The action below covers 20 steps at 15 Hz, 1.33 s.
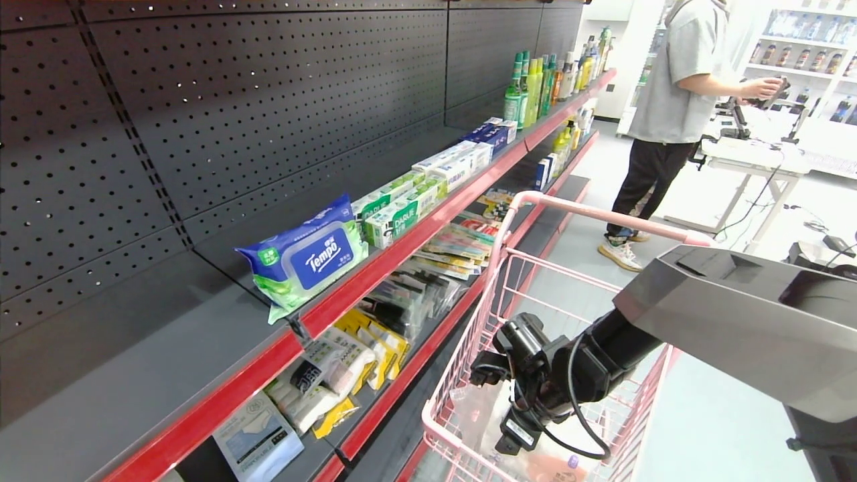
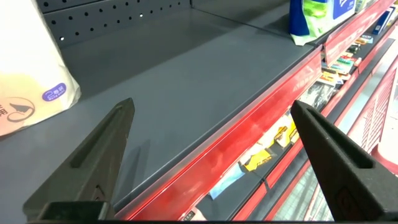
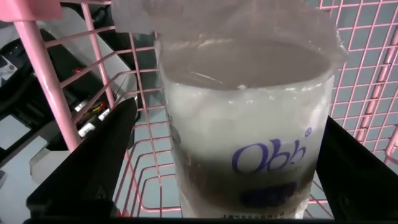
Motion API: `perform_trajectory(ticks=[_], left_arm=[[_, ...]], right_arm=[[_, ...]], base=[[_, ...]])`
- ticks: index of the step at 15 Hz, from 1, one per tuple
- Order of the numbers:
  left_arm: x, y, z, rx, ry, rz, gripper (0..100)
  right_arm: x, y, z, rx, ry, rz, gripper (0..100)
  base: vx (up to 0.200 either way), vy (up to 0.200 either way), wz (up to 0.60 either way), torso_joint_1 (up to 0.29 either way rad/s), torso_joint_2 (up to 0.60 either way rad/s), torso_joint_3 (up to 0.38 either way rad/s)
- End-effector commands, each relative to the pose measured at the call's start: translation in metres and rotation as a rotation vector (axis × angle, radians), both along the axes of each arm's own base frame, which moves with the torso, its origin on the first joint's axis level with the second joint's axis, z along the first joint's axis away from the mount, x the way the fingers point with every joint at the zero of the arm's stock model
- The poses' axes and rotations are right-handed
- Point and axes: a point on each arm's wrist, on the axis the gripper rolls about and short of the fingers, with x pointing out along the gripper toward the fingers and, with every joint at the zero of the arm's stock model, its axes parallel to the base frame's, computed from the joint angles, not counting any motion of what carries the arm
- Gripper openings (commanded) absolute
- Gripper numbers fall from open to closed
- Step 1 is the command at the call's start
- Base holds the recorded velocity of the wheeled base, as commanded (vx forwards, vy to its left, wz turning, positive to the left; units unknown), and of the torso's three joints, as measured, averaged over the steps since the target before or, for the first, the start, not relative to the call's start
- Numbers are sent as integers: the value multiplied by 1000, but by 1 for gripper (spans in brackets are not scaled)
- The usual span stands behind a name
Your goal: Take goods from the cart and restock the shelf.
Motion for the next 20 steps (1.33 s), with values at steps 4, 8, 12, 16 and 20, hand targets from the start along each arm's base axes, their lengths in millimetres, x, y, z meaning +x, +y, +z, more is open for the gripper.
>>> perform_trajectory(ticks=[4, 8, 12, 16, 20], left_arm=[[0, 0, 0, 0, 0, 0, 100], [0, 0, 0, 0, 0, 0, 100], [0, 0, 0, 1, 2, 0, 100], [0, 0, 0, 1, 2, 0, 100], [0, 0, 0, 1, 2, 0, 100]], right_arm=[[1, -3, -1, -1, 4, 9, 100], [2, -3, -1, -3, 3, 15, 100], [3, -4, -1, -3, 0, 11, 100], [6, -9, -2, -10, 1, 12, 100], [6, -9, -2, -11, 0, 10, 100]], base=[[0, 0, 0, 0, 0, 0], [0, 0, 0, 0, 0, 0], [0, 0, 0, -57, 138, 80], [0, 0, 0, 0, 0, 0], [0, 0, 0, 0, 0, 0]])
